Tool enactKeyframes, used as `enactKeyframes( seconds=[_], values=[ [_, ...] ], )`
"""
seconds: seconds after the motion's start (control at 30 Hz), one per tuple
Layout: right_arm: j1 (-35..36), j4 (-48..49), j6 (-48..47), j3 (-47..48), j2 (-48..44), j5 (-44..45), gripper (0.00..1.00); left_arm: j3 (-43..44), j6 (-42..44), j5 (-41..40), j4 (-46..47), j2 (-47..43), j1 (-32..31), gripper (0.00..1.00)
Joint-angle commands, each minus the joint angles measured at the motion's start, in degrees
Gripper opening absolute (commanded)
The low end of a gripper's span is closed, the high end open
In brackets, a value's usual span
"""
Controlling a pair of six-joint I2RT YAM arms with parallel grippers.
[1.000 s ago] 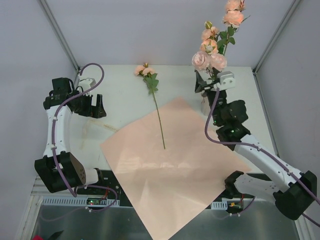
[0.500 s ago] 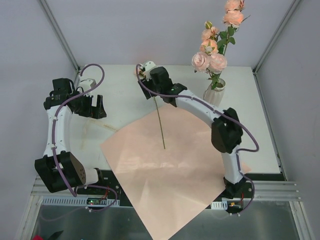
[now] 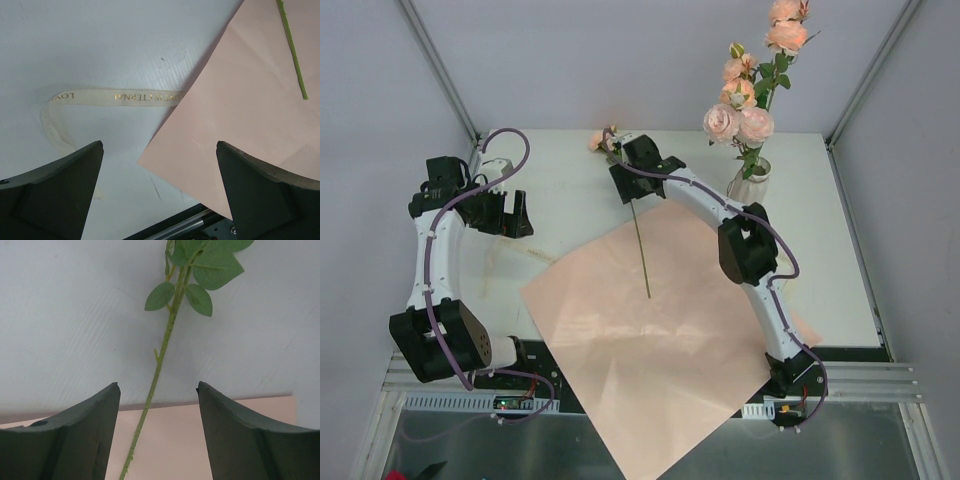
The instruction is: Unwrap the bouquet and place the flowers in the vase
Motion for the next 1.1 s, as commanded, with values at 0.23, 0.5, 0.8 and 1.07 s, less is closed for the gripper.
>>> enactKeyframes(
  seconds=[0.23,0.5,0.8,1.07],
  values=[
    [0.8,-8.8,3.5,11.1,7.2,-1.1,0.57,-0.7,1.3,0.3,1.0,1.2,0.2,0.96],
    [0.6,-10.3,5.6,11.7,8.4,0.5,0.55,-0.3,1.2,0.6,0.9,1.1,0.2,0.96],
    [0.9,-13.0,6.9,11.5,10.0,1.5,0.41,-0.5,1.3,0.5,0.9,0.2,0.2,0.96],
    [1.2,-16.0,7.7,12.5,11.8,2.9,0.37,-0.9,1.9,0.0,0.8,-2.1,0.1,0.96]
  ],
)
